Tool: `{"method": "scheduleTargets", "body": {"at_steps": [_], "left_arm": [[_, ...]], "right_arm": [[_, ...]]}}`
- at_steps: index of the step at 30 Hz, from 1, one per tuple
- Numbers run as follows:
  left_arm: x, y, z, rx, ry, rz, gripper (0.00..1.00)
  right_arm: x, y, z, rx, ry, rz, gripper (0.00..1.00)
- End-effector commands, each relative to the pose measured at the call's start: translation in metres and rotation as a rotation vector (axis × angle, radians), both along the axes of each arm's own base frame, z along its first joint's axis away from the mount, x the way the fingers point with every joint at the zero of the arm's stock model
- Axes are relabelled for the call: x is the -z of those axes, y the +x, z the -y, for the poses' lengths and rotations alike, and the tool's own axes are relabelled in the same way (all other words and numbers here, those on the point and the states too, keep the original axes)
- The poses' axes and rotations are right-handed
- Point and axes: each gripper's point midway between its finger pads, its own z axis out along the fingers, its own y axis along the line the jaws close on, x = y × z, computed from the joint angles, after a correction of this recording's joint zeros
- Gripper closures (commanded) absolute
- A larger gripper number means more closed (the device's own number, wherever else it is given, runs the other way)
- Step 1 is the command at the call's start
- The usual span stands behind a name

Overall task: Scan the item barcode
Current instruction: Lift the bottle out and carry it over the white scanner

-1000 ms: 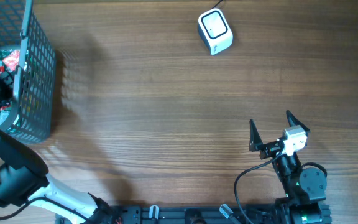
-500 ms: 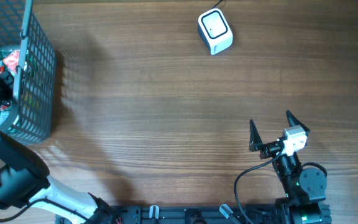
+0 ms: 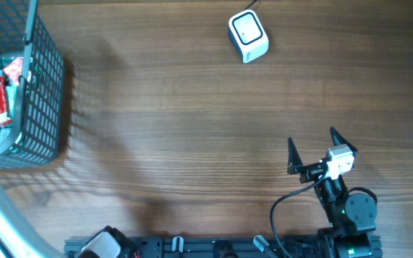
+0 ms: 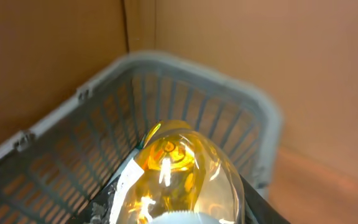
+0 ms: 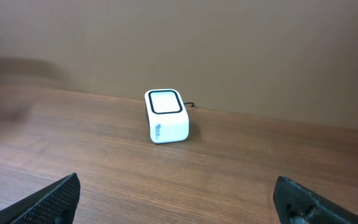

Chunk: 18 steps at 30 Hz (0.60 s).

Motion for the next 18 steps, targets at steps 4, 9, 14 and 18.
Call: {"method": "scheduleTargets", "body": {"at_steps": [4,9,14,18], "left_arm": [[-0.061,-0.007,0.075,0.143,0.015,0.179,0.62],[-0.074,-0.017,0.131,0.272,0.012,0.206,0.61],[-0.059,-0.018,0.186,0.424,-0.063,0.151,0.62],[-0.029,-0.010,0.239,0.564,-0.169,0.039,0.65]], "right_arm": [[-0.001,0.000,0.001,0.002,-0.004,0.007,0.00],[-0.001,0.000,0.001,0.002,-0.004,0.007,0.00],[0.000,0.000,0.001,0.002,-0.004,0.002,0.00],[0.000,0.000,0.001,0.002,-0.005,0.002,0.00]]}}
